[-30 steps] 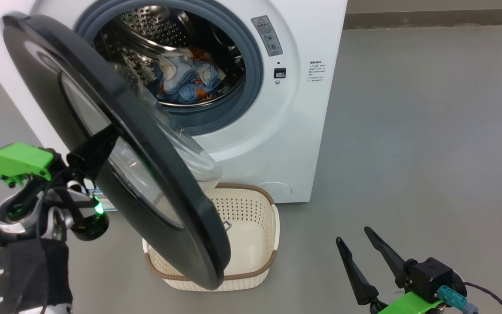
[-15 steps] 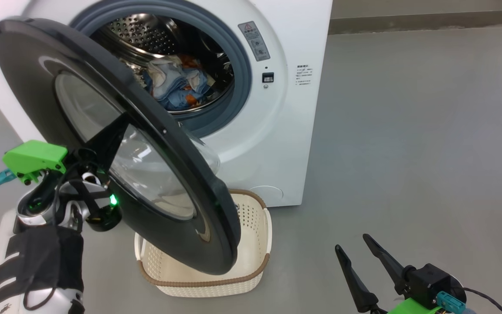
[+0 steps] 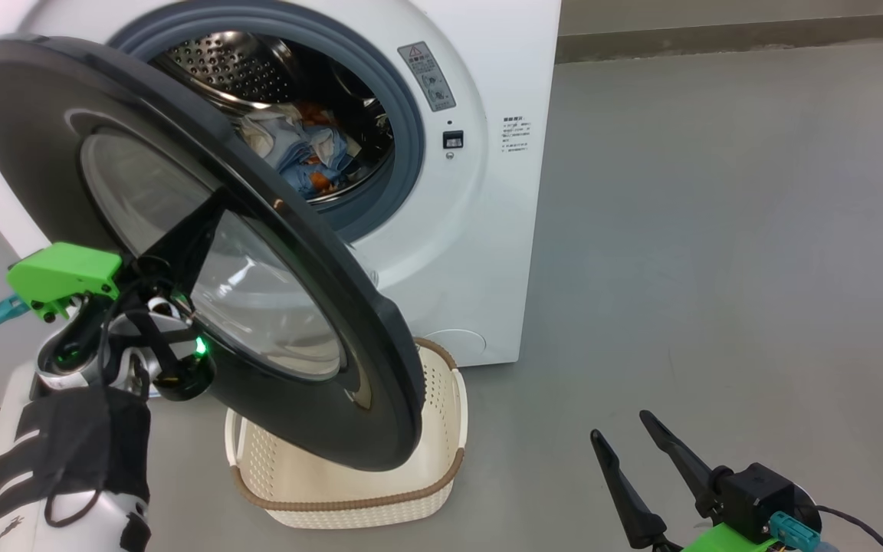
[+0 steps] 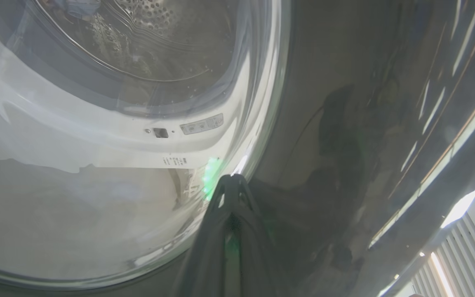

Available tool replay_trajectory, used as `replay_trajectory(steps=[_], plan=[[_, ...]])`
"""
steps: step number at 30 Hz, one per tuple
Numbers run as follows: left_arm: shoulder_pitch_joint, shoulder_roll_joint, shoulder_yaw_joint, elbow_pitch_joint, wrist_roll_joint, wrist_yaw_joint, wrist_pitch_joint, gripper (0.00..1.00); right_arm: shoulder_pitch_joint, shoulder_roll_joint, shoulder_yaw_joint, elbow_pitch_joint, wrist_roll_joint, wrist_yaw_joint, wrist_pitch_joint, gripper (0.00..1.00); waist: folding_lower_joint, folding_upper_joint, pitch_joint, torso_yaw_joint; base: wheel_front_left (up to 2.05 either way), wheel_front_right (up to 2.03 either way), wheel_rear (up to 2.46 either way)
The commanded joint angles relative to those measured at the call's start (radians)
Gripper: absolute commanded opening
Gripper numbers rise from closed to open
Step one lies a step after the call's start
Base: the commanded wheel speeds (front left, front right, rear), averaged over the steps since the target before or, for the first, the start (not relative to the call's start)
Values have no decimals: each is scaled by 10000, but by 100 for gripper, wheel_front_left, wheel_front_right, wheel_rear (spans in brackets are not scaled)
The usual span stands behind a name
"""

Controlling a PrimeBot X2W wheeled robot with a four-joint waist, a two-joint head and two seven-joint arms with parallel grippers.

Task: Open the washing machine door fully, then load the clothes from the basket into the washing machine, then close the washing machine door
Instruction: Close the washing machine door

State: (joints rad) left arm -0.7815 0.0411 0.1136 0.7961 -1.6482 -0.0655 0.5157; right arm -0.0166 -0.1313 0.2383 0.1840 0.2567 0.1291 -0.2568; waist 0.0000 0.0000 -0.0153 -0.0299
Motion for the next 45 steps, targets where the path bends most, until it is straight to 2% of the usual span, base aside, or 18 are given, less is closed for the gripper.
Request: replay_trajectory(steps=[1, 4, 9, 10, 11, 12, 13, 14, 16, 23, 32, 39, 45], plan=[[-628, 251, 155, -274, 53, -215, 3, 0, -1, -8, 136, -266, 10, 16, -49, 100, 0, 0, -3, 24, 0, 0, 0], [-629, 294, 158, -179, 136, -314, -83, 0, 38, 26, 107, -270, -11, 16, -49, 100, 0, 0, -19, 62, 0, 0, 0], [-318, 529, -286, -477, 1007, -504, -606, 0, 75, 68, 47, -301, -18, 16, -49, 100, 0, 0, -35, 132, 0, 0, 0], [-209, 593, -418, -596, 1275, -528, -799, 16, 98, 77, 22, -314, -19, 16, -49, 100, 0, 0, -35, 156, 0, 0, 0], [-209, 593, -418, -596, 1275, -528, -799, 16, 98, 77, 22, -314, -19, 16, -49, 100, 0, 0, -35, 156, 0, 0, 0], [-80, 686, -584, -748, 1618, -551, -1043, 31, 125, 87, -4, -323, -23, 16, -49, 100, 0, 0, -33, 180, 0, 0, 0], [60, 739, -695, -901, 1877, -567, -1277, 58, 150, 97, -26, -332, -27, 16, -49, 100, 0, 0, -30, 199, 0, 0, 0], [206, 788, -805, -1057, 2112, -577, -1460, 100, 177, 107, -49, -341, -30, 16, -49, 100, 0, 0, -28, 223, 0, 0, 0], [522, 930, -1081, -1318, 2660, -548, -1788, 100, 235, 123, -100, -358, -37, 16, -49, 100, 0, 0, -25, 281, 0, 0, 0], [1512, 1452, -1767, -2663, 4643, 78, -3407, 100, 327, 153, -196, -411, -70, 16, -49, 100, 0, 0, 2, 442, 0, 0, 0], [3346, 2522, -3048, -4490, 7847, 514, -5510, 100, 449, 185, -401, -491, -98, 16, -49, 100, 0, 0, 99, 592, 0, 0, 0], [4541, 2744, -3697, -5085, 9519, 983, -7055, 100, 512, 196, -515, -514, -137, 16, -49, 100, 0, 0, 122, 688, 0, 0, 0], [5510, 2624, -3936, -5266, 10581, 921, -7725, 100, 460, 182, -533, -527, -141, 16, -49, 100, 0, 0, 116, 654, 0, 0, 0]])
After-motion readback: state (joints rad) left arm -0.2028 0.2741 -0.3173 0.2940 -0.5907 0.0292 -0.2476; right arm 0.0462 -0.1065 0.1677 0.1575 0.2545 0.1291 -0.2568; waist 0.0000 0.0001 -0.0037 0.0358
